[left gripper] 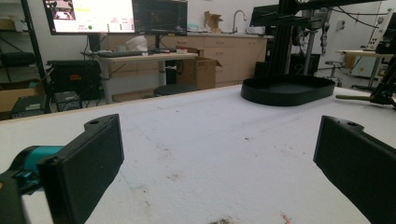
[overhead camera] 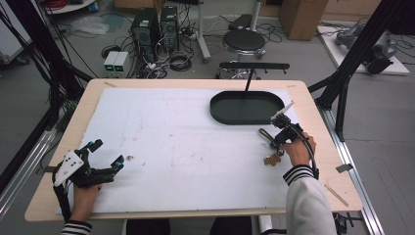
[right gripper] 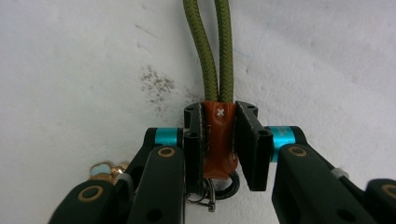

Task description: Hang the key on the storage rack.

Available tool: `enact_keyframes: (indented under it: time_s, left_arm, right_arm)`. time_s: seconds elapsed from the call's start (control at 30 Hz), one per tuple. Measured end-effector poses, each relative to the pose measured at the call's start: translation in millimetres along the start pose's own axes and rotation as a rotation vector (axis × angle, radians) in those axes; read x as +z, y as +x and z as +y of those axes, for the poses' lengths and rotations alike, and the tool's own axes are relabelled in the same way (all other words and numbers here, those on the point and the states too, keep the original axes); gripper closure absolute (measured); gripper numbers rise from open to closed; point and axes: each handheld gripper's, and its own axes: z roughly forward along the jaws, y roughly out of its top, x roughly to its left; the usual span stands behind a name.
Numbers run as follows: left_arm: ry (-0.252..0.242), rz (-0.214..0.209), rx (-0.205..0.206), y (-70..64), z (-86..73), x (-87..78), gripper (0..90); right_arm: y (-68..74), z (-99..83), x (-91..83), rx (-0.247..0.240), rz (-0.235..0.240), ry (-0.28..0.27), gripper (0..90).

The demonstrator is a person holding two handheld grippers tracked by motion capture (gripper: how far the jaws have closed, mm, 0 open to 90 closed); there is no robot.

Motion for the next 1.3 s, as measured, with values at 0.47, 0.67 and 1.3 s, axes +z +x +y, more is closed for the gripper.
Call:
enact_keyframes:
  time_s: [0.47,0.67,1.3]
  left_arm:
    - [-0.001,0.002,0.001,-0.3,-0.1,0.2,2.1]
    - [0.000,0.001,0.000,-0.1,0.0,0.2,2.0]
    - [0.001,0.001,-0.002,0.0,0.0,0.4,2.1]
  right_arm:
    - [4.6,1.4,-16.0,-0.046,0.058,-0.163,73.8]
    - [2.4,1.6,-25.8,-0.059,0.059,-0.286,73.8]
    - [1.3,9.1,-66.1,-0.051,0.019,-0.649,73.5]
